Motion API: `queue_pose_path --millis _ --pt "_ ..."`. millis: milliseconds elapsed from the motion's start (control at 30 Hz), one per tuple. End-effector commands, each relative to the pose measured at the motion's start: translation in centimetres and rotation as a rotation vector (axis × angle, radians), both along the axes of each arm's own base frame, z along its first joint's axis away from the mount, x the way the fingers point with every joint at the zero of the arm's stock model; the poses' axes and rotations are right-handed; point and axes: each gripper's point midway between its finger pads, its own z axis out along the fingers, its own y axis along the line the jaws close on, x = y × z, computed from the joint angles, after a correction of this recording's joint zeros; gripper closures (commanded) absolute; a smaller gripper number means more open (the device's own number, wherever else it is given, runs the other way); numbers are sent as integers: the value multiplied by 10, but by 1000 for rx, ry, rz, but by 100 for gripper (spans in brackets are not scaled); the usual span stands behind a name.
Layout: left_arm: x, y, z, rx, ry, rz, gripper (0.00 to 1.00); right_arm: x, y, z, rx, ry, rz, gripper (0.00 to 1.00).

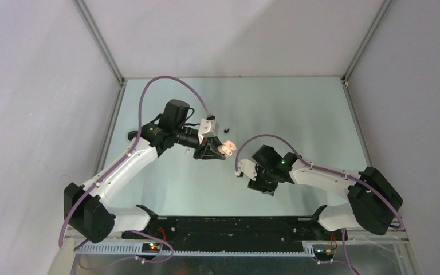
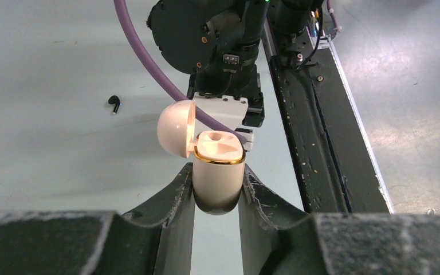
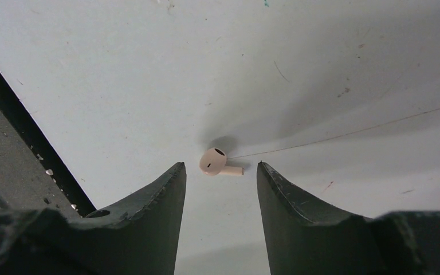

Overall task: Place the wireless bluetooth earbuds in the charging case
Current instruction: Adjust the earbud at the center of the board.

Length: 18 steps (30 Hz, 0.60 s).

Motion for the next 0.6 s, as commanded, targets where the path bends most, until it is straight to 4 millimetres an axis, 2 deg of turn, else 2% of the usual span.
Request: queue_pose_path --millis 0,133,300,567 --pt "0 2 14 -36 -43 9 100 0 -2 -7 -26 4 5 49" --pt "1 1 15 -44 -41 12 100 18 -4 -8 -47 -82 -36 48" --pt "1 0 14 -47 -35 12 100 57 -10 7 -43 -231 -146 48" --pt "3 -2 13 -56 -26 21 100 106 -20 18 -38 -302 -317 48"
